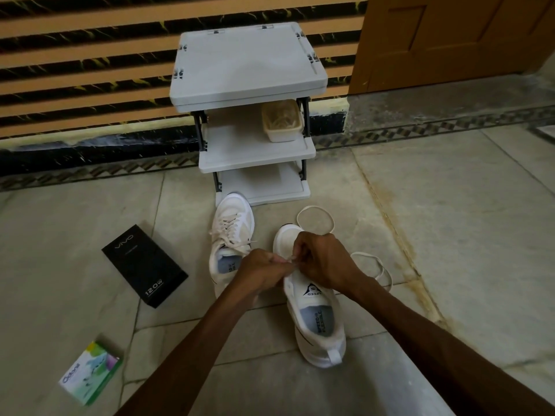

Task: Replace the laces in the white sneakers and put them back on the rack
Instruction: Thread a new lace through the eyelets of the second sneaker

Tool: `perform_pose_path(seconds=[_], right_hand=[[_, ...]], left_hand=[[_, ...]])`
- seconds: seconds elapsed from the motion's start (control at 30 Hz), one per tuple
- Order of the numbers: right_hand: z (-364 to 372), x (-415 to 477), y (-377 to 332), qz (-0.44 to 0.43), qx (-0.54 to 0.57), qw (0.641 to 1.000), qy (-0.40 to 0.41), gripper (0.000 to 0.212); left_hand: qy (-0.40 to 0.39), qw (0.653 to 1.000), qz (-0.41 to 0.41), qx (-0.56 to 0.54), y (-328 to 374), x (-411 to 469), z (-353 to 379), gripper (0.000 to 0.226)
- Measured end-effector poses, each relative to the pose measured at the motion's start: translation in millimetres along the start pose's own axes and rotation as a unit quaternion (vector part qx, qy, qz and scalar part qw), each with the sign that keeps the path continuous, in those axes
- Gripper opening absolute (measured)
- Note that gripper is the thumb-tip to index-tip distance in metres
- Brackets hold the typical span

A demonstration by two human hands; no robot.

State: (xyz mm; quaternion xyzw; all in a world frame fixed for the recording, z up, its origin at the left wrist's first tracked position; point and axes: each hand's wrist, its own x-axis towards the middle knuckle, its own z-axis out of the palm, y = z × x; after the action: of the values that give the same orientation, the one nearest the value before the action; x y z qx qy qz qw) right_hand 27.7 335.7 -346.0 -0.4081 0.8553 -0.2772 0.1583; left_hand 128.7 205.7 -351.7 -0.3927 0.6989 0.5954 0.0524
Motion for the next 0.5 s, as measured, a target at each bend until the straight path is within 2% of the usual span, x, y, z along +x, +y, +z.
perform_pose_path(seconds=[0.1,0.23,0.5], right_hand=[[1.9,-1.7,-0.2,0.006,0.011,1.000,0.021,0.029],[9.6,-1.8,0.3,0.009,0.006,0.999,0.037,0.031],[13.9,1.4,11.5,0.009,0.122,0.990,0.063,0.023]], left_hand=[[-0.004,1.000,0.002,-0.003,-0.1,1.1,0.3,0.007],[-0.006,1.000,0.009,-0.006,-0.4,2.7,0.6,0.007],[-0.010,1.000,0.013,-0.021,-0.9,0.3,-0.6,0.008]])
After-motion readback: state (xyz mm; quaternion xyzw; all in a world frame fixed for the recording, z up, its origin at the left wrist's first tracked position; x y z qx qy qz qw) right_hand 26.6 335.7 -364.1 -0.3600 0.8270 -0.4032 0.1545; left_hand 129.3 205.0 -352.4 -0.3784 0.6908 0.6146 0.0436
